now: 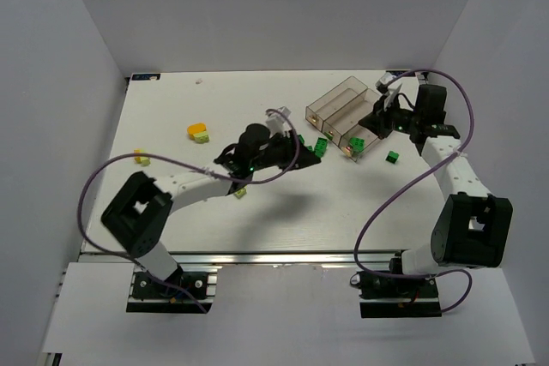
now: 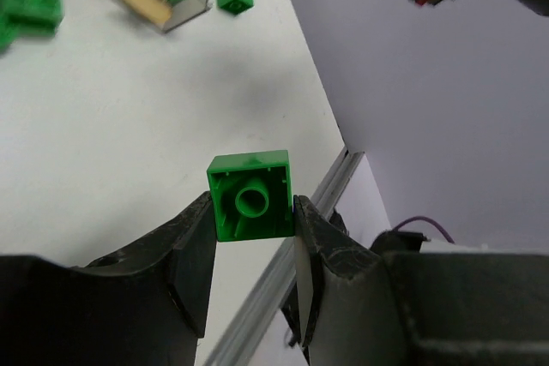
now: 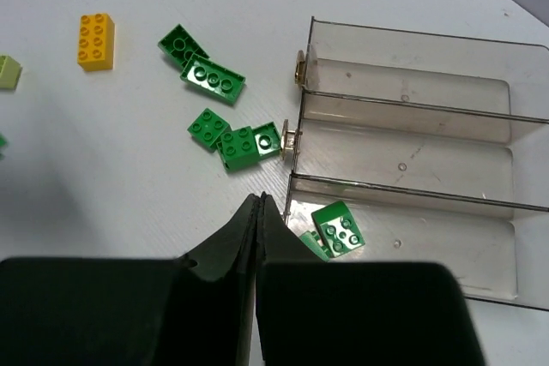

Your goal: Sort the legos into containers by color

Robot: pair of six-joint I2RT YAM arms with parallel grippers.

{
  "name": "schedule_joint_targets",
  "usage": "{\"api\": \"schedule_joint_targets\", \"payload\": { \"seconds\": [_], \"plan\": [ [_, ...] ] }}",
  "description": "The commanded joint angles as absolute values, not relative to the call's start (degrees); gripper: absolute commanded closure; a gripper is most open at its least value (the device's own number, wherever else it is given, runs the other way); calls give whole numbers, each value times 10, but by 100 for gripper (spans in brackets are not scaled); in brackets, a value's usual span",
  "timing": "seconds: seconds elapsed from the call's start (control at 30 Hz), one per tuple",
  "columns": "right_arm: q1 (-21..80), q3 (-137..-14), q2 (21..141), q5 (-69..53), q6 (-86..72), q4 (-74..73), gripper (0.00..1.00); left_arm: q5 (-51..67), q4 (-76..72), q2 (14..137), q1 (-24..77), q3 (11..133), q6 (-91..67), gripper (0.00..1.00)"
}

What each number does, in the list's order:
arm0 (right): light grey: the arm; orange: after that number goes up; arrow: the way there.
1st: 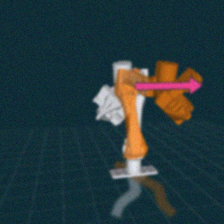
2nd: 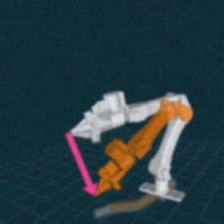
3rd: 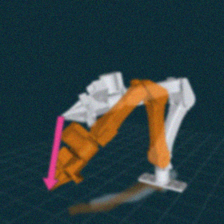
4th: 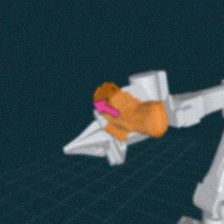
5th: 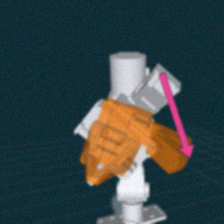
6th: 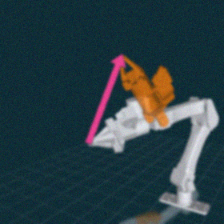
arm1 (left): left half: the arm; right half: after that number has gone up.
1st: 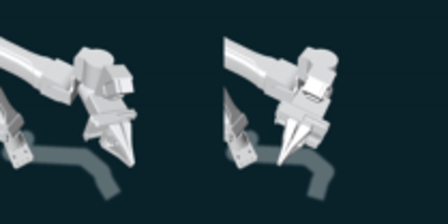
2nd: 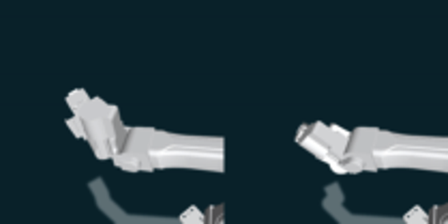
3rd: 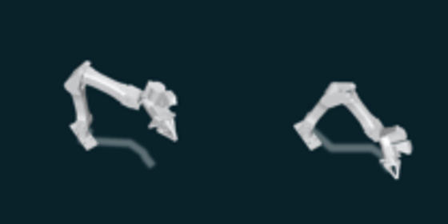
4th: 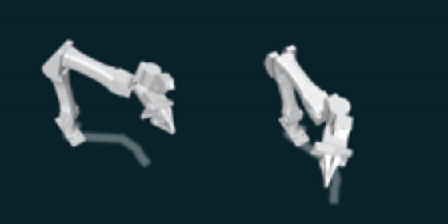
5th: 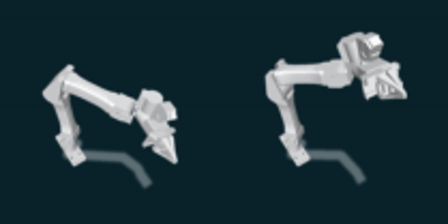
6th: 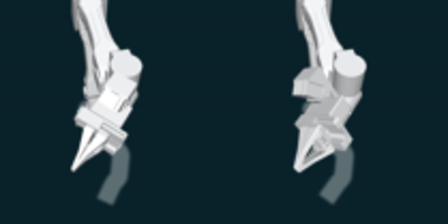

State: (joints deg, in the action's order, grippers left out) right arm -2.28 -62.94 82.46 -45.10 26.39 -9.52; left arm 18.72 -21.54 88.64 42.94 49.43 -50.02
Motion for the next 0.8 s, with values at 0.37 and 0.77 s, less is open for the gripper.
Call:
{"api": "schedule_joint_targets", "payload": {
  "seconds": [0.37, 0.77],
  "plan": [
    [-91, -637, 811, -446, 192, -93, 100, 209, -84, 1201, 461, 917, -410, 93],
    [-103, -636, 817, -461, 176, -90, 100, 91, -32, 1330, 475, 1114, -400, 89]
  ]
}}
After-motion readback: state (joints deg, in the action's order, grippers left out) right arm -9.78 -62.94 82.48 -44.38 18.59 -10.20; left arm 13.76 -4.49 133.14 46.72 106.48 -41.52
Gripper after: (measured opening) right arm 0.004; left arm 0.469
